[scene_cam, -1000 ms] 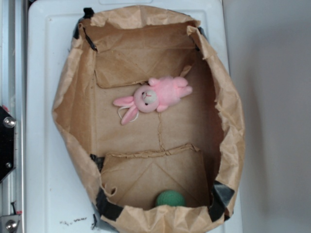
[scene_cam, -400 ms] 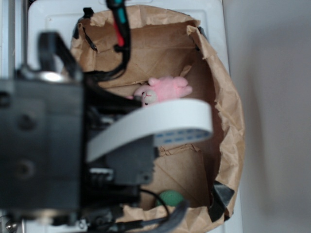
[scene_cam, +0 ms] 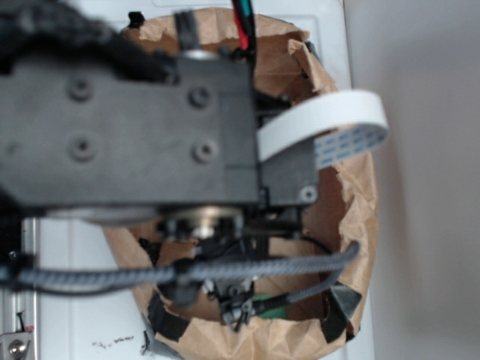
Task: Grab the pink bunny.
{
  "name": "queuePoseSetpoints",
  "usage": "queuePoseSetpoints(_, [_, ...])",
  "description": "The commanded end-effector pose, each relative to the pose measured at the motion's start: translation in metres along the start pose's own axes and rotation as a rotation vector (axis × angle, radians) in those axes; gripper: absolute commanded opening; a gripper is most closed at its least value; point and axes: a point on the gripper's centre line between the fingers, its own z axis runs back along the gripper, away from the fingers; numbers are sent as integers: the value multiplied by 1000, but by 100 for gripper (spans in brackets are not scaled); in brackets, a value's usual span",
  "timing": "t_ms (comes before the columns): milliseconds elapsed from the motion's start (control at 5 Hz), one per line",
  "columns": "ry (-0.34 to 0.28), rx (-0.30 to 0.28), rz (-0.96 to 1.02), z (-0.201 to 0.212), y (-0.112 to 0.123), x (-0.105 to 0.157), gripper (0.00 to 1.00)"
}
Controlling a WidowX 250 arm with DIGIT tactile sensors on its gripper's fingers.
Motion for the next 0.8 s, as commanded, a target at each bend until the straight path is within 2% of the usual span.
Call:
queuePoseSetpoints(0, [-60, 34, 168, -5, 31, 40, 100])
queuePoseSetpoints(200, [-61, 32, 184, -5, 40, 41, 100])
queuePoseSetpoints(600, [-102, 83, 178, -18, 53, 38, 100])
